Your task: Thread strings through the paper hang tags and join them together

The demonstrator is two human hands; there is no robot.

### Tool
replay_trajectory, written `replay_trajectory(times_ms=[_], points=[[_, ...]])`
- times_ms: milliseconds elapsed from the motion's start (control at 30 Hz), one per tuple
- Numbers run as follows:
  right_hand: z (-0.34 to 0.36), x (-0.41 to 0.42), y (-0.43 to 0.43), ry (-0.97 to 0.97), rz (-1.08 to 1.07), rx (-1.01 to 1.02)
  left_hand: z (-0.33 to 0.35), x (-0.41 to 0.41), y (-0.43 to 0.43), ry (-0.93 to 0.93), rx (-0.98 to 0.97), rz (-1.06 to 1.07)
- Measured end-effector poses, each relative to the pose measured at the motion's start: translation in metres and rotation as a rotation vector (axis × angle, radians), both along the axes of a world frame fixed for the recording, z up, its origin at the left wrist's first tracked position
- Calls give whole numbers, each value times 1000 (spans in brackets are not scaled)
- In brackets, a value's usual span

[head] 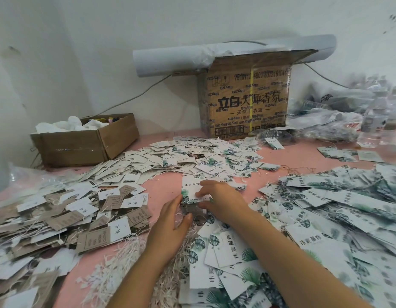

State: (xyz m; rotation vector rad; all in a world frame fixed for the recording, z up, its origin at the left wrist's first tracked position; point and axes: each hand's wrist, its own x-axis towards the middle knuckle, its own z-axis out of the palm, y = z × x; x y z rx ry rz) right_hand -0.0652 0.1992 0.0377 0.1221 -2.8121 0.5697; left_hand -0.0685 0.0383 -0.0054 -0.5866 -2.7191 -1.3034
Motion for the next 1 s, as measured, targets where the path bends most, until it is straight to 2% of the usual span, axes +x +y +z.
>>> replay_trajectory(times_ms=[167,333,400,1000], points=[[1,0,-3,1,-7,98,0,0,0,-10,8,-12],[0,1,-10,13,72,362,0,0,0,-28,13,-13],[-1,1,-10,19,103,399,0,0,0,-34,14,-12],[-6,3,-4,201,94,235,-1,2,-1,-75,135,20]])
